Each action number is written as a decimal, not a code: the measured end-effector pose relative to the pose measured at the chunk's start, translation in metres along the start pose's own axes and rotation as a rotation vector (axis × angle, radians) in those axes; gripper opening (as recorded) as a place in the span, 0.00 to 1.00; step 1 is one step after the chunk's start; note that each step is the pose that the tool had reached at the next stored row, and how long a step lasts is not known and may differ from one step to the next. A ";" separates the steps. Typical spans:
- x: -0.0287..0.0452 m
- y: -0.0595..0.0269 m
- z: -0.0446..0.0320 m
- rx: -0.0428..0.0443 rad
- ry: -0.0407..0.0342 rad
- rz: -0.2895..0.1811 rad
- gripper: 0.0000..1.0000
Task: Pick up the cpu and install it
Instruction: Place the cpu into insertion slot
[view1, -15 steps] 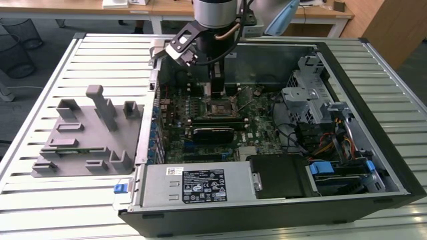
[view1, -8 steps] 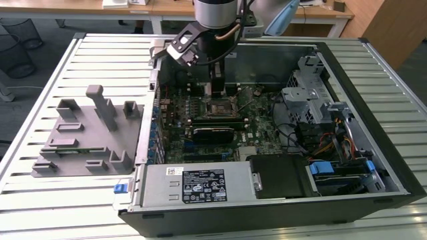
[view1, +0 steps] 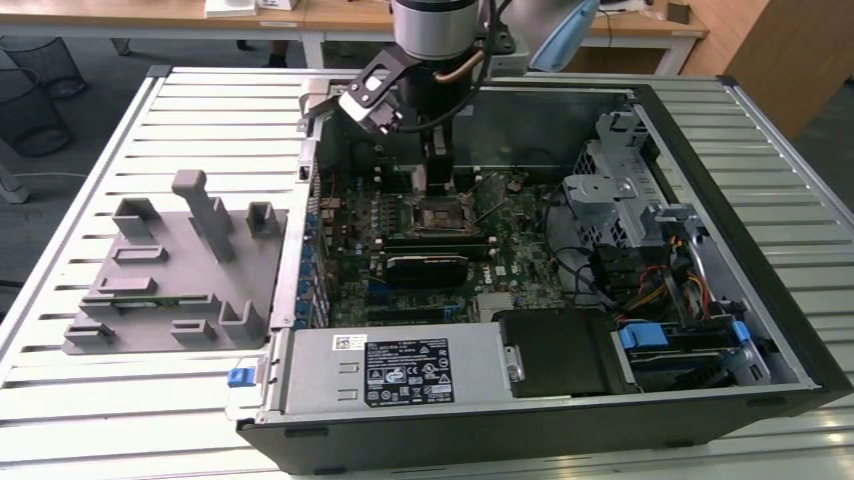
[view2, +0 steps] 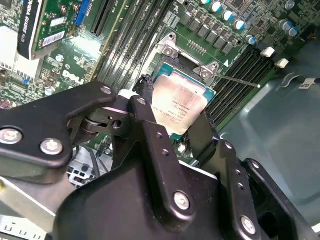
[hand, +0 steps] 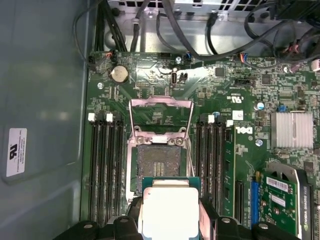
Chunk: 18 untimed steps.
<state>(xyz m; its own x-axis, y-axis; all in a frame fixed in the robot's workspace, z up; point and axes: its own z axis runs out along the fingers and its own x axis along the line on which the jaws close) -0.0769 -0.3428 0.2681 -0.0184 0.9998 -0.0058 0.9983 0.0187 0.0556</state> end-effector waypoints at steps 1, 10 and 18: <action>0.0002 0.0001 0.0011 -0.0001 0.0002 -0.004 0.53; 0.0028 0.0013 0.0107 0.0001 -0.0004 0.004 0.53; 0.0040 0.0051 0.0208 0.0001 -0.0008 0.011 0.53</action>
<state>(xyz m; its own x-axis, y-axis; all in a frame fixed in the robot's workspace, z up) -0.0707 -0.3388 0.2477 -0.0071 1.0000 -0.0059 0.9984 0.0074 0.0556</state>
